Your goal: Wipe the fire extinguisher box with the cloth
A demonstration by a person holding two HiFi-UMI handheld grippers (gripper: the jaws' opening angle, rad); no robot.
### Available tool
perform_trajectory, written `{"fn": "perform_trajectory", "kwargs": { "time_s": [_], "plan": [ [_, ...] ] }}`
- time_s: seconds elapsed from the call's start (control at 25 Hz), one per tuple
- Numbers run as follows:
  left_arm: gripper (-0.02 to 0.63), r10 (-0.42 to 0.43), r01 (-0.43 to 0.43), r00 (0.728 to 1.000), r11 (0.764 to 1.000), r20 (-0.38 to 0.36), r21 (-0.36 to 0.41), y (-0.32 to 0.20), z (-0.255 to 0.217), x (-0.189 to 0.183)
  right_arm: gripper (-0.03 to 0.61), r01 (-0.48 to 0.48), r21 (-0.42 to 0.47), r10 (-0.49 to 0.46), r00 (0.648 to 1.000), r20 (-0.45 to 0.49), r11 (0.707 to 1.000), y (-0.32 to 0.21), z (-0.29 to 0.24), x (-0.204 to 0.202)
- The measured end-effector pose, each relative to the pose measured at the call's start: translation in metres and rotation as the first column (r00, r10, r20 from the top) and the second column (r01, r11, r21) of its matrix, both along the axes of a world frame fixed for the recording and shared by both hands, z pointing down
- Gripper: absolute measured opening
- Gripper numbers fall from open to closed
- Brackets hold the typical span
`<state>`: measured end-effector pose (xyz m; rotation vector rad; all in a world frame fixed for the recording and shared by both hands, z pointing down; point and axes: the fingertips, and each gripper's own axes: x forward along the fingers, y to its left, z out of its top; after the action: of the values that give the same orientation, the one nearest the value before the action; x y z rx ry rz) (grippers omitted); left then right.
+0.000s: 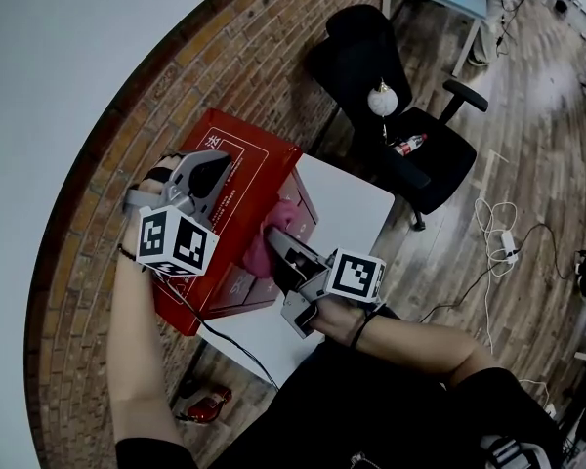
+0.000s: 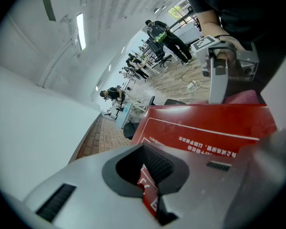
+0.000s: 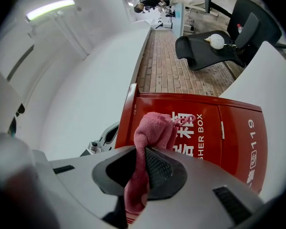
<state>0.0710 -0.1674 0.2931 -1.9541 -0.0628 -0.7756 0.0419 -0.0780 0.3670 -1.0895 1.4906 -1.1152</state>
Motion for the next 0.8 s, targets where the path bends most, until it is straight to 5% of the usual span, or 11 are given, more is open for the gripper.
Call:
{"fn": "perform_trajectory", "kwargs": {
  "time_s": [0.2, 0.8],
  "plan": [
    [0.02, 0.001, -0.001, 1.0, 1.0, 0.001, 0.001, 0.0, 0.0, 0.0, 0.061, -0.002, 0.075, 0.005, 0.999, -0.034, 0.997, 0.0, -0.028, -0.001],
    [0.02, 0.002, -0.002, 1.0, 1.0, 0.0, 0.001, 0.0, 0.0, 0.0, 0.061, -0.023, 0.079, 0.026, 0.999, -0.036, 0.997, 0.006, -0.033, -0.021]
  ]
}}
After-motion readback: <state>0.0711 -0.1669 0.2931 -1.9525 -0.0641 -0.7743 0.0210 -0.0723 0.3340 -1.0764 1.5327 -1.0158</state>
